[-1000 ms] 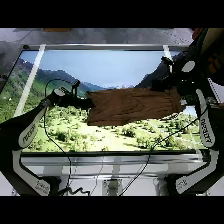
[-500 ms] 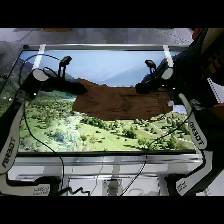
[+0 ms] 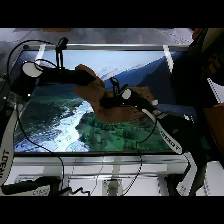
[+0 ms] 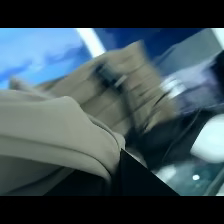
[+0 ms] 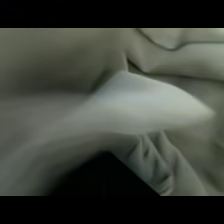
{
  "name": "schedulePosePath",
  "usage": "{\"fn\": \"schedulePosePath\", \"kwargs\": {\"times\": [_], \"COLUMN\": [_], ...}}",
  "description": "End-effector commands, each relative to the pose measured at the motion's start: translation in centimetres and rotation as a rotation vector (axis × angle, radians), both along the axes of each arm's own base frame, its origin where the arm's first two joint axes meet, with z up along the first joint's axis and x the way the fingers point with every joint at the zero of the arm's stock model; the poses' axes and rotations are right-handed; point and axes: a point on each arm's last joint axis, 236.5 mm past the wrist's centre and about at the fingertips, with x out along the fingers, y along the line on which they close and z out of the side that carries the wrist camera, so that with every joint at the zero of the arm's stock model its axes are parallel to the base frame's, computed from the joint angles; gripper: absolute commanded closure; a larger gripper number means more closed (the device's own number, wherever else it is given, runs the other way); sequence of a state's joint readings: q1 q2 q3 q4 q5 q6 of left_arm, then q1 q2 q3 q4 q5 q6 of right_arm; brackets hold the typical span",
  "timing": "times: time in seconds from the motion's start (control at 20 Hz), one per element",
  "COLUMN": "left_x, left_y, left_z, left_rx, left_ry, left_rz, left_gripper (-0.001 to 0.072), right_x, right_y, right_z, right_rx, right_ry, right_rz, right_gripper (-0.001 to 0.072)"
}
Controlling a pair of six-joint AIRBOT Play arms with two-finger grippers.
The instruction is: Fold the clothes and pants, and hang the long-sleeved shirts on hangers.
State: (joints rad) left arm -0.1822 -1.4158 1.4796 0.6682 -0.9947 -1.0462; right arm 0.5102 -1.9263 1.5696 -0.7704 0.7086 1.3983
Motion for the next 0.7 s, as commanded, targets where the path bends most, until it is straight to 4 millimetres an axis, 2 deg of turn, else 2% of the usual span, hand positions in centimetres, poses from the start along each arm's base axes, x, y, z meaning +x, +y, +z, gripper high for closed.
{"fn": "schedulePosePath", "kwargs": {"times": [0.0,0.1,0.25,0.35,0.45,0.55,0.65], "left_x": [0.3,0.2,0.8,1.2,1.4,1.0,0.0], "left_y": [-3.2,-5.1,-8.9,-12.2,-15.3,-18.7,-22.1], "left_z": [-0.8,-2.9,-5.2,-6.4,-7.7,-8.9,-9.7], "left_rx": [-0.063,-0.055,-0.09,-0.127,-0.134,-0.139,-0.144], "left_ry": [0.025,0.056,0.08,0.074,0.042,0.008,-0.03], "left_rz": [-0.014,-0.035,-0.025,0.009,0.046,0.073,0.081], "left_gripper": [0.0688,0.0689,0.0689,0.0689,0.069,0.069,0.069], "right_x": [-0.5,1.2,3.5,3.5,3.4,3.6,3.6], "right_y": [-0.2,-5.5,-16.6,-24.4,-31.0,-35.6,-38.6], "right_z": [-0.7,-0.5,2.0,4.2,6.6,9.1,10.7], "right_rx": [-0.02,-0.08,-0.203,-0.279,-0.321,-0.316,-0.312], "right_ry": [0.04,0.084,0.087,0.104,0.1,0.072,0.048], "right_rz": [-0.019,-0.078,-0.142,-0.204,-0.291,-0.386,-0.45], "right_gripper": [0.0685,0.0685,0.0685,0.0684,0.0685,0.0685,0.0684]}}
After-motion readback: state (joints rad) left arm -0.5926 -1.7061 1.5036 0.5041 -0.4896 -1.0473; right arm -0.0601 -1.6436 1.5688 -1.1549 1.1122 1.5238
